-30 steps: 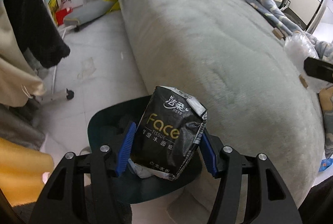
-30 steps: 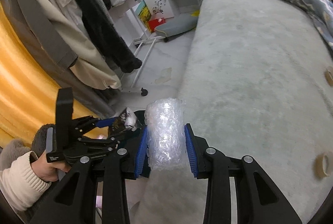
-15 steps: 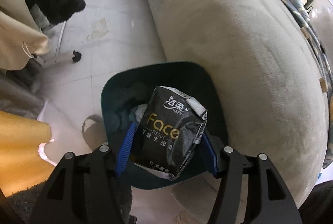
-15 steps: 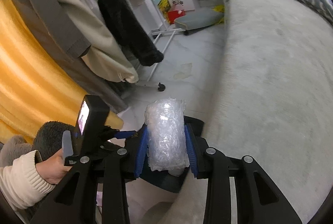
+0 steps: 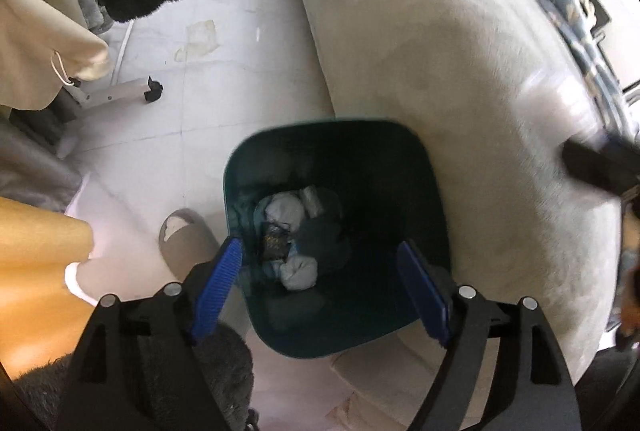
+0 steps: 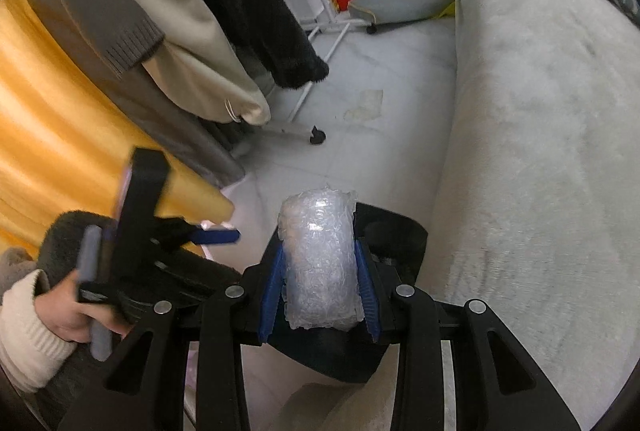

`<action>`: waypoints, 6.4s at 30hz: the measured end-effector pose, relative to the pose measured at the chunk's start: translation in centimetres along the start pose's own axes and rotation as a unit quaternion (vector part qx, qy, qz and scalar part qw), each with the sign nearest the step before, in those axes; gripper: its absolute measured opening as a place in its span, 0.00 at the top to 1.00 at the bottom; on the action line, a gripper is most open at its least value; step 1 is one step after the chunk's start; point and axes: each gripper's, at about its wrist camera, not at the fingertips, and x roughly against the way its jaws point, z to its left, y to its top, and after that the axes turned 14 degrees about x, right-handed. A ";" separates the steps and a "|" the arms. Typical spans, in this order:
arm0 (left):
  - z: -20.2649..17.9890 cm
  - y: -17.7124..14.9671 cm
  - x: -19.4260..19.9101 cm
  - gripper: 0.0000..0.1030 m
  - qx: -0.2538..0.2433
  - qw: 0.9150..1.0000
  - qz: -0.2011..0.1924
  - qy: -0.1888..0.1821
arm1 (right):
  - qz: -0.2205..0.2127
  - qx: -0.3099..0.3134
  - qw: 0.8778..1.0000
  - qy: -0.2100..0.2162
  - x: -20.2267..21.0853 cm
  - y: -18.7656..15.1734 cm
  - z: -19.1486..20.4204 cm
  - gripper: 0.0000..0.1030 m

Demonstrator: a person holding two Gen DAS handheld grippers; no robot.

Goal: Collect trash

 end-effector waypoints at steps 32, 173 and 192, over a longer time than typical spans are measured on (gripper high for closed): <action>-1.5 2.5 13.4 0.22 -0.037 0.956 -0.279 -0.084 | 0.144 0.088 0.986 -0.009 -8.9 -3.0 4.9 0.52; -60.2 3.1 -16.2 0.36 -0.526 0.840 -0.106 -0.082 | -0.149 -0.187 0.953 -0.185 24.5 -25.1 -20.3 0.48; -58.0 3.1 -14.3 0.52 -0.545 0.831 -0.072 -0.084 | -0.144 -0.174 0.957 -0.182 24.8 -25.5 -20.0 0.48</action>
